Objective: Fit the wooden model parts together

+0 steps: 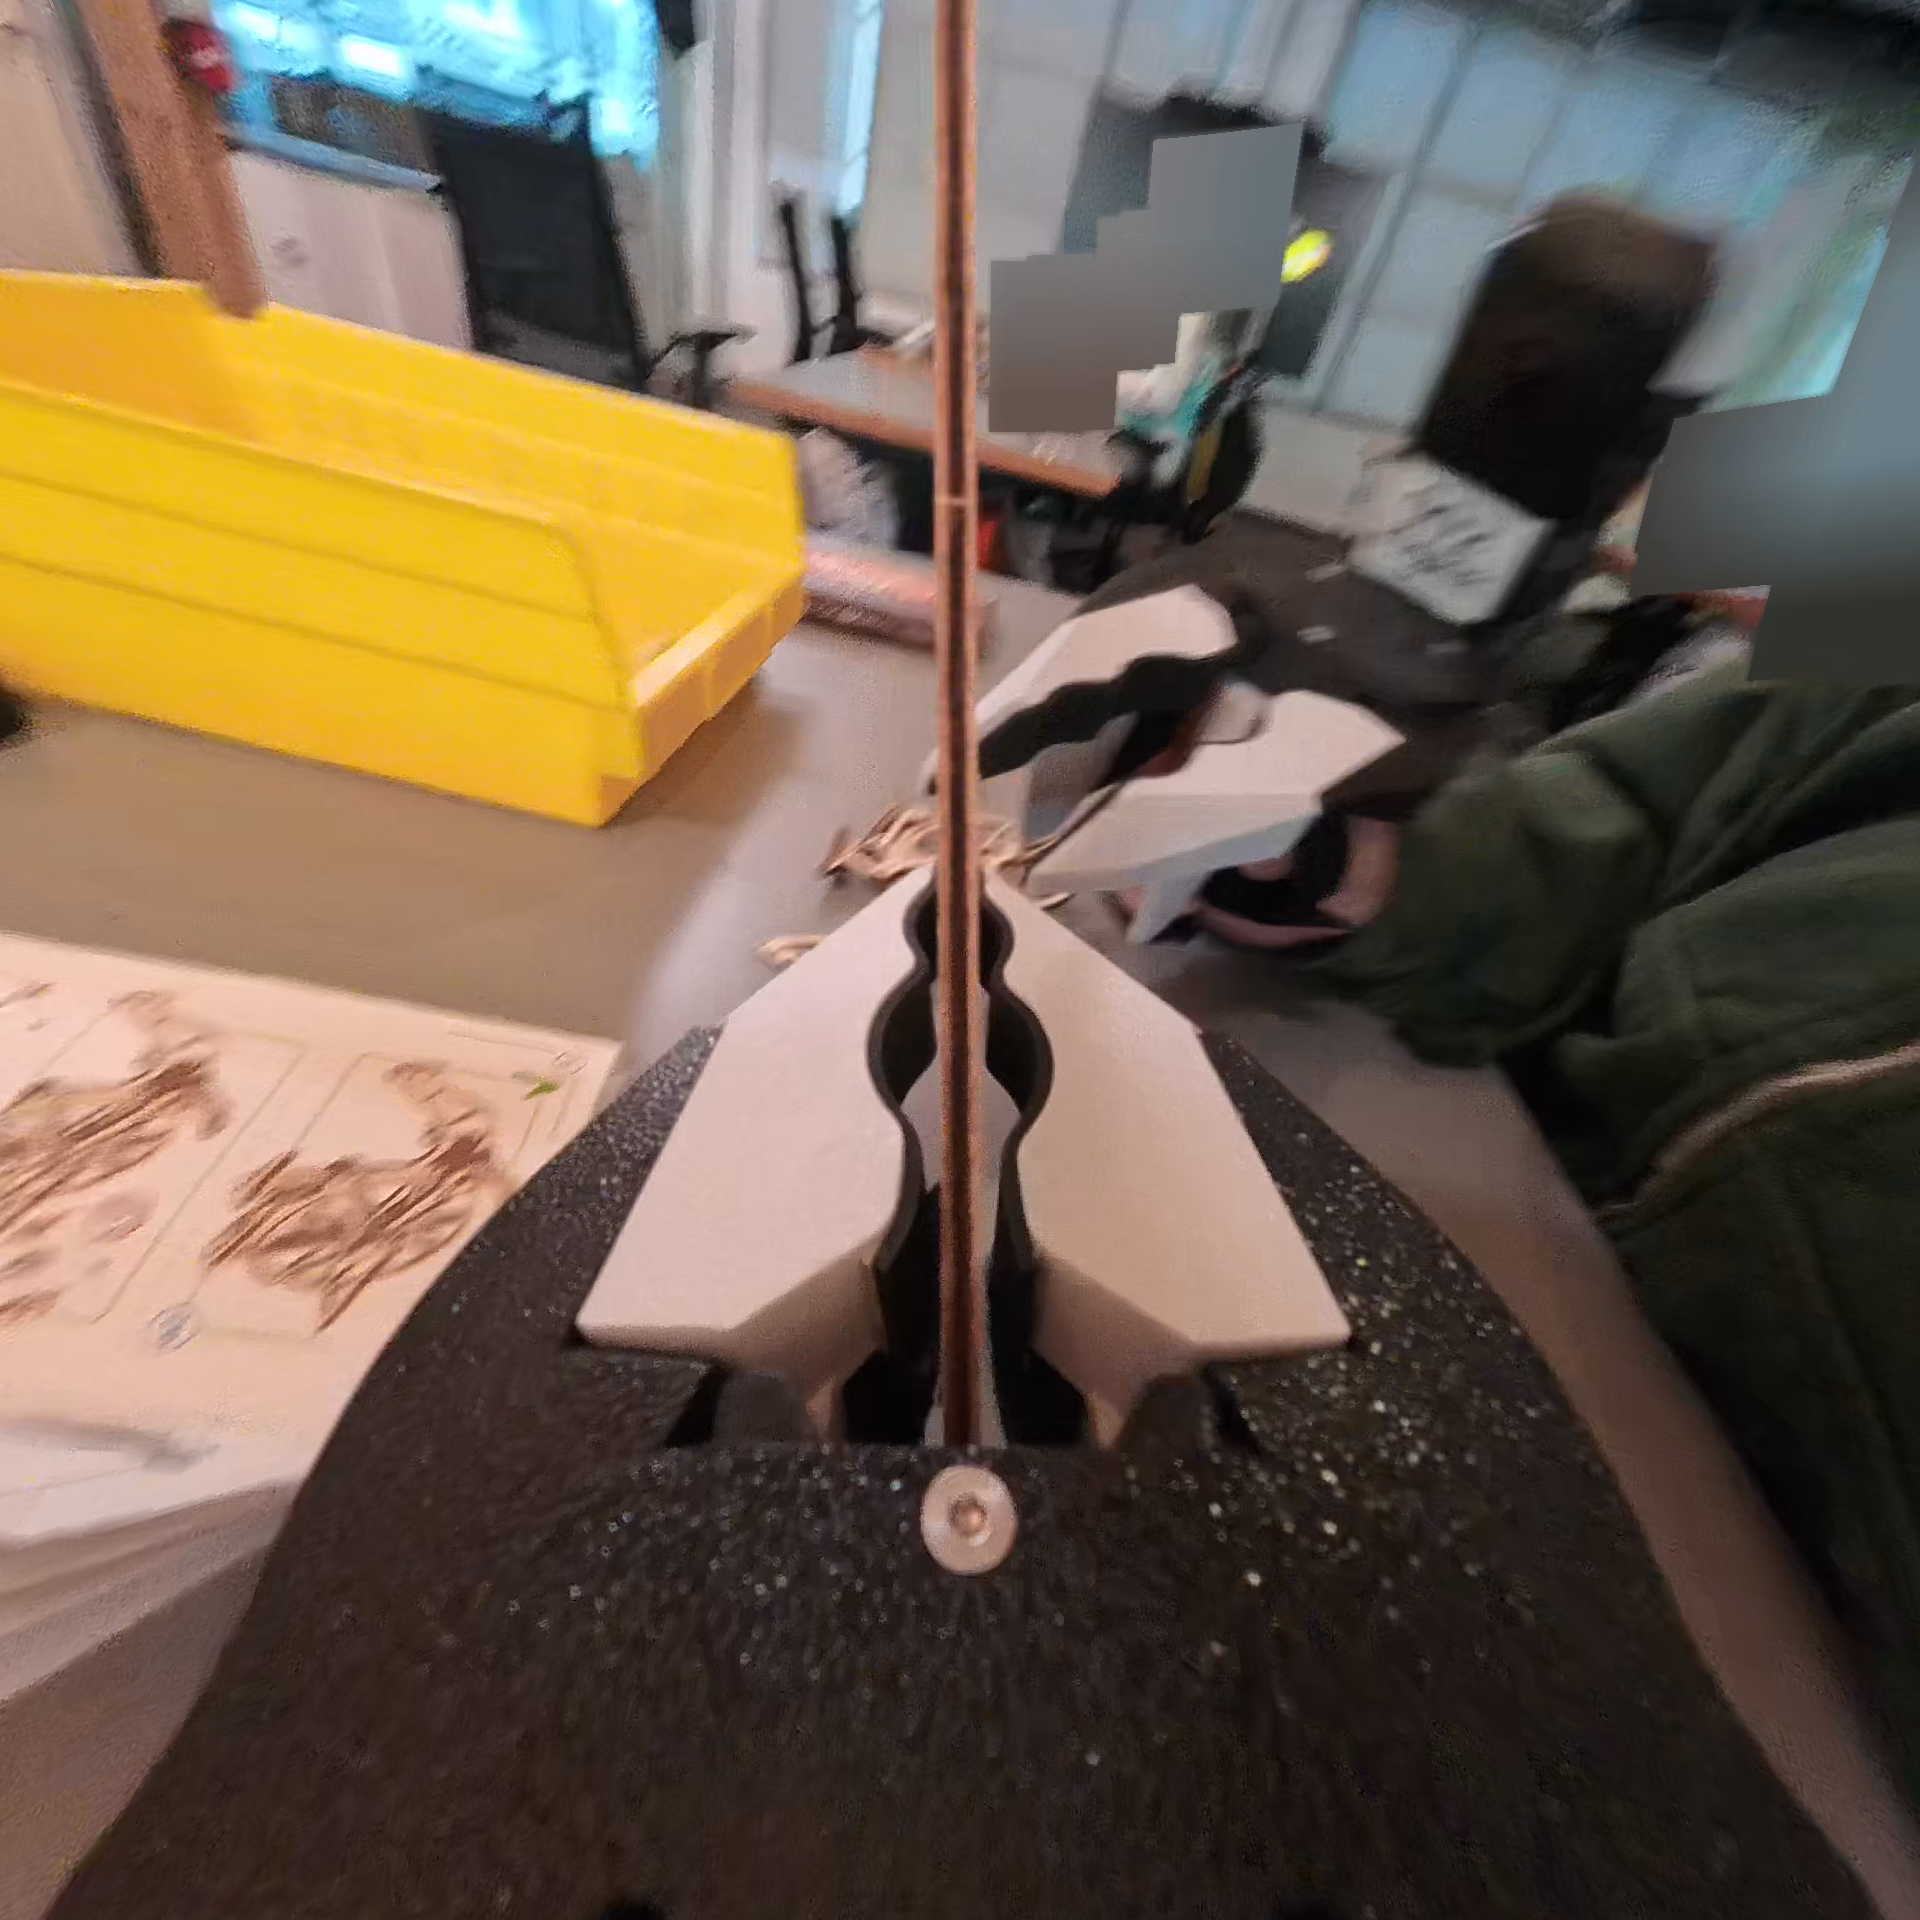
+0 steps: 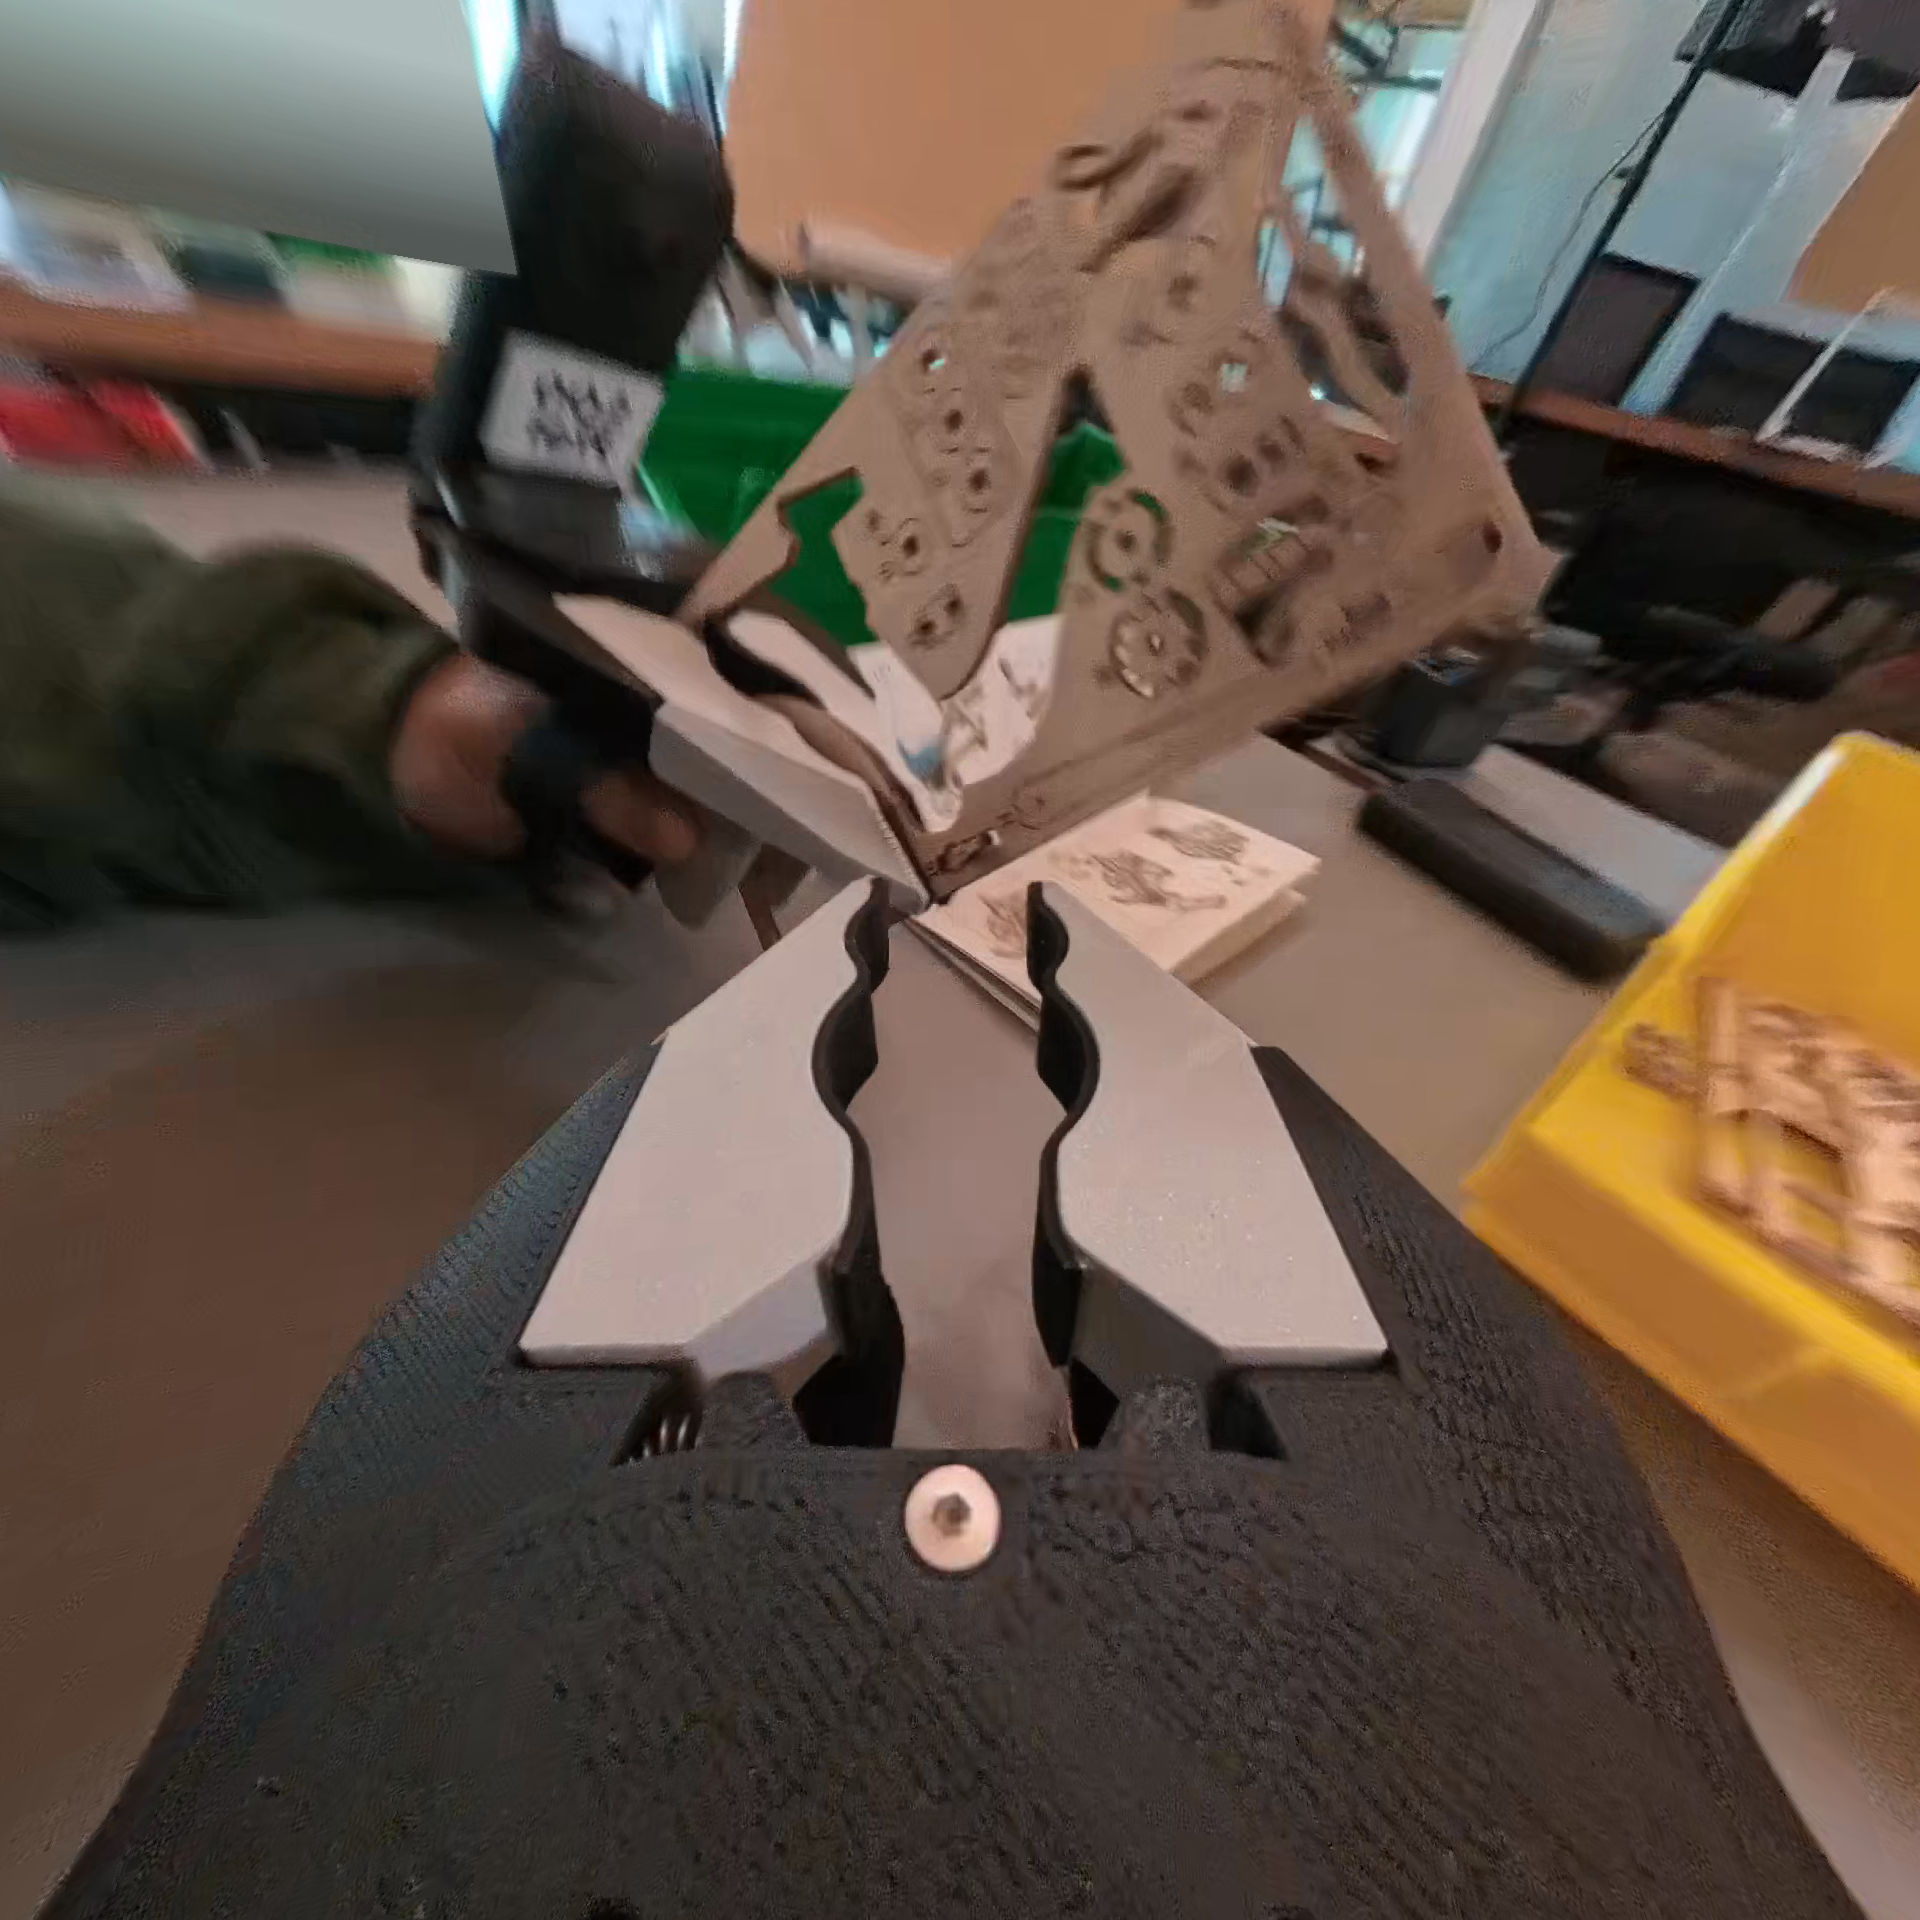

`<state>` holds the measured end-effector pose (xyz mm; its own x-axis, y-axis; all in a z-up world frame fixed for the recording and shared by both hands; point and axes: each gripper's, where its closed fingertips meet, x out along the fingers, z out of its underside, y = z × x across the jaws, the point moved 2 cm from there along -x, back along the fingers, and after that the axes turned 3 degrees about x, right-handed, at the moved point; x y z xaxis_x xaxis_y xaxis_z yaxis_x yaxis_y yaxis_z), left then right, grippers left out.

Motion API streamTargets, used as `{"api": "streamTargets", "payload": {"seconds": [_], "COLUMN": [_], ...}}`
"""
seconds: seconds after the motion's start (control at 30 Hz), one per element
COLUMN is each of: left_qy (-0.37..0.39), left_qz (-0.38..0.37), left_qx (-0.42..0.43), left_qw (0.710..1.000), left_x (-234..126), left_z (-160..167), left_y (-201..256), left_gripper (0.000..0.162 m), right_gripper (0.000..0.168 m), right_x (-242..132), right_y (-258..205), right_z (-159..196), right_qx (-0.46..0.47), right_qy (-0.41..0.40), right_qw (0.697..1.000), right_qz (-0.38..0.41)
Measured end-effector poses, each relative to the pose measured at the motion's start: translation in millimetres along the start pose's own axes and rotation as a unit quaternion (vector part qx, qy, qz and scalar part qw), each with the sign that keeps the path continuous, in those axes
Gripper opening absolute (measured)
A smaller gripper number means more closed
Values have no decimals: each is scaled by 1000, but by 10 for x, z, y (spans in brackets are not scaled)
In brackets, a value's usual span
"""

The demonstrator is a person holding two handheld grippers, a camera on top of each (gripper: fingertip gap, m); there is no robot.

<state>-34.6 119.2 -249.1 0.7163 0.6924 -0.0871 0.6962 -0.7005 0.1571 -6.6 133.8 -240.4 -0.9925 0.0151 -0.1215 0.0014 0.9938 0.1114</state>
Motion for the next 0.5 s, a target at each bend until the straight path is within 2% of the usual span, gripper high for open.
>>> {"api": "streamTargets", "payload": {"seconds": [0.1, 0.2, 0.5], "left_qy": [61, 84, 104], "left_qz": [97, 157, 217], "left_qx": [-36, -71, -90], "left_qw": [993, 982, 966], "left_x": [-40, -62, -94], "left_z": [-157, -209, -261], "left_y": [195, 301, 449], "left_gripper": [0, 1, 1], "right_gripper": [24, 20, 2], "right_x": [-95, -192, -228], "right_y": [-107, -188, -248], "right_z": [-220, -367, -382], "right_qx": [132, 195, 233], "right_qy": [85, 133, 140], "right_qw": [981, 951, 928], "right_qz": [-115, -198, -255]}}
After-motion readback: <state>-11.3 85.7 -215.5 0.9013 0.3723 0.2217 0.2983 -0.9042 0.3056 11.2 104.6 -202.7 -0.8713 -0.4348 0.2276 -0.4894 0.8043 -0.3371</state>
